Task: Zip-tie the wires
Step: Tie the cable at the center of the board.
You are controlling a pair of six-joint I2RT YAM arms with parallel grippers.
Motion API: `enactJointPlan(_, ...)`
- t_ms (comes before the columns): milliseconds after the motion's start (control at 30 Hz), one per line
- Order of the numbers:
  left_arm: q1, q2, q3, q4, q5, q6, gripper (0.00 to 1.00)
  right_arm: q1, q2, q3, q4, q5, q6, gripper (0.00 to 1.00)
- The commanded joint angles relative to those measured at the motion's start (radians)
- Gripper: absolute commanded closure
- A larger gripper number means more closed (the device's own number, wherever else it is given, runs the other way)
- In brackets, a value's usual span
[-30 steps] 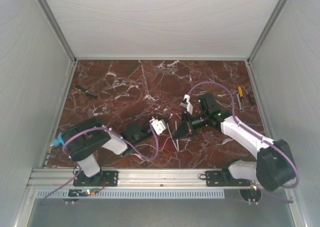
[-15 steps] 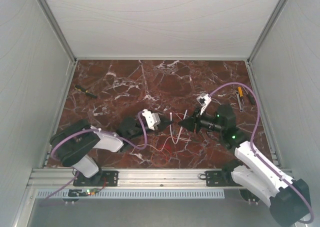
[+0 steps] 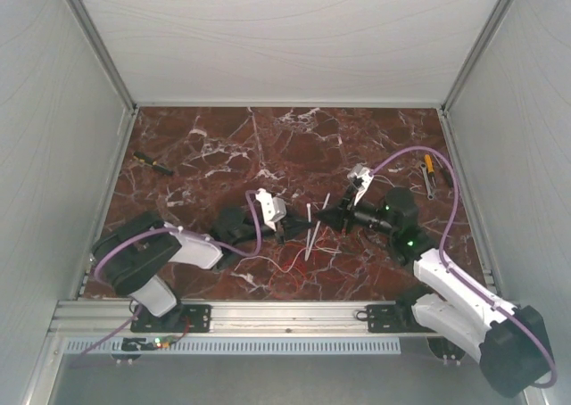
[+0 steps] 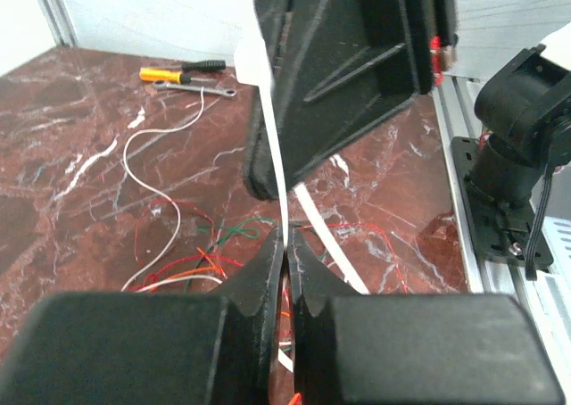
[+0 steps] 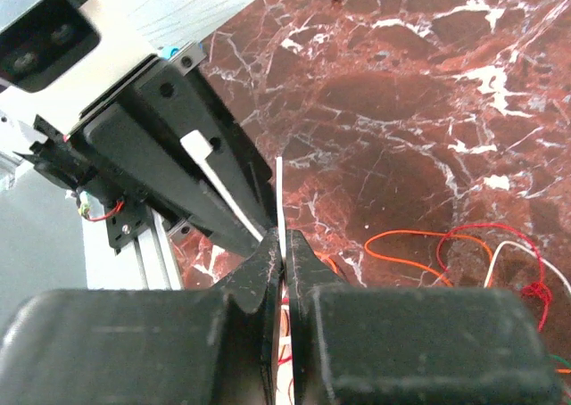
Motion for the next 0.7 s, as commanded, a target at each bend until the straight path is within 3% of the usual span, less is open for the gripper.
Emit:
enactJointPlan(0, 0.026, 0.057, 0.033, 0.093, 0.034, -0.062, 1.0, 0.009, 0.009, -0.054, 0.107, -0.025, -0.038, 1.0)
enactJointPlan(300, 0.041, 0.105, 0.041, 0.081, 0.014, -0.056, 1.0, 0.01, 0.034, -0.072, 0.129, -0.084, 0.031, 1.0)
enactJointPlan(533, 0.042, 0.109, 0.085, 0.094, -0.08, -0.097, 0.93, 0.008, 0.002, -0.002, -0.145, 0.01, -0.021, 1.0)
enactJointPlan(667, 0.054, 0.117, 0.103, 0.107, -0.094, -0.133, 0.89, 0.01, -0.021, 0.009, -0.267, -0.016, -0.048, 1.0)
